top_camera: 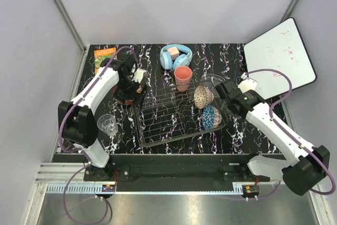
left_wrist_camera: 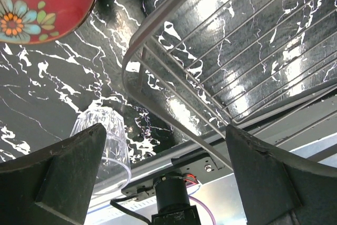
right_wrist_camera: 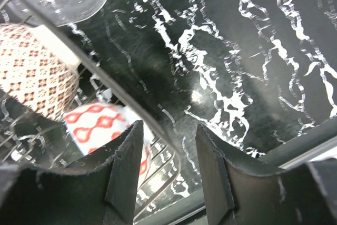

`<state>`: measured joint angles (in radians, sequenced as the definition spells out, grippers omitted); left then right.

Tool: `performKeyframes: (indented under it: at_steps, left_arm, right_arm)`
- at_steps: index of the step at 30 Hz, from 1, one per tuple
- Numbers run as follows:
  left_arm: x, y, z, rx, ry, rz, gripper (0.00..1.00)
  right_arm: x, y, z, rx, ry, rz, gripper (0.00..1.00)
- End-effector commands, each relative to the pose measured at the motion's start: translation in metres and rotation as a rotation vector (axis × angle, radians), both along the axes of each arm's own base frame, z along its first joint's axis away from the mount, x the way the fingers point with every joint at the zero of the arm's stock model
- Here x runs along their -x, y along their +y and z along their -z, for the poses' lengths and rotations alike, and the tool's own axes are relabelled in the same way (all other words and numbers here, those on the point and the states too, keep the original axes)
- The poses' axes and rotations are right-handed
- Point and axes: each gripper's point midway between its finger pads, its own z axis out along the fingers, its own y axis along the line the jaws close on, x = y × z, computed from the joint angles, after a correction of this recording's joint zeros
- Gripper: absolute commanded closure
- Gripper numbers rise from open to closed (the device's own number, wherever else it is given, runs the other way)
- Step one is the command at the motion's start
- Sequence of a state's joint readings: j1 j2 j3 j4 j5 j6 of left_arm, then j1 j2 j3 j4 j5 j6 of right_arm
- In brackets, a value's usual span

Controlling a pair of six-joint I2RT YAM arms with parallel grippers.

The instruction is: Load the mixed dishes into the dish rack

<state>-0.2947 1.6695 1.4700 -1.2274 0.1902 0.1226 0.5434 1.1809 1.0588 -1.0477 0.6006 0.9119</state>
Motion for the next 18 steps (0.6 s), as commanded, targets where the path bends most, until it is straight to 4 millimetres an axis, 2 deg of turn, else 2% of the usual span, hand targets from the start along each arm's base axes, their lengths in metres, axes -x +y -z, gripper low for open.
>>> performKeyframes:
  at_steps: [1, 10, 13, 16, 18]
  left_arm:
    - [-0.013, -0.015, 0.007, 0.021, -0.020, 0.016, 0.01]
    - [-0.029, -0.031, 0.016, 0.005, -0.042, 0.037, 0.01]
    - [-0.038, -0.035, 0.015, 0.005, -0.051, 0.030, 0.01]
    - [-0.050, -0.041, 0.009, 0.012, -0.079, 0.028, 0.01]
    - [-0.057, -0.044, 0.012, 0.010, -0.075, 0.023, 0.01]
  right_arm:
    - [0.008, 0.011, 0.013, -0.051, 0.043, -0.035, 0.48]
    - [0.034, 0.009, 0.048, -0.038, 0.190, -0.063, 0.49]
    - [0.044, 0.006, 0.054, -0.032, 0.232, -0.057, 0.50]
    - [0.052, 0.013, 0.055, -0.045, 0.250, -0.071, 0.51]
    - [0.058, 0.016, 0.057, -0.044, 0.266, -0.069, 0.52]
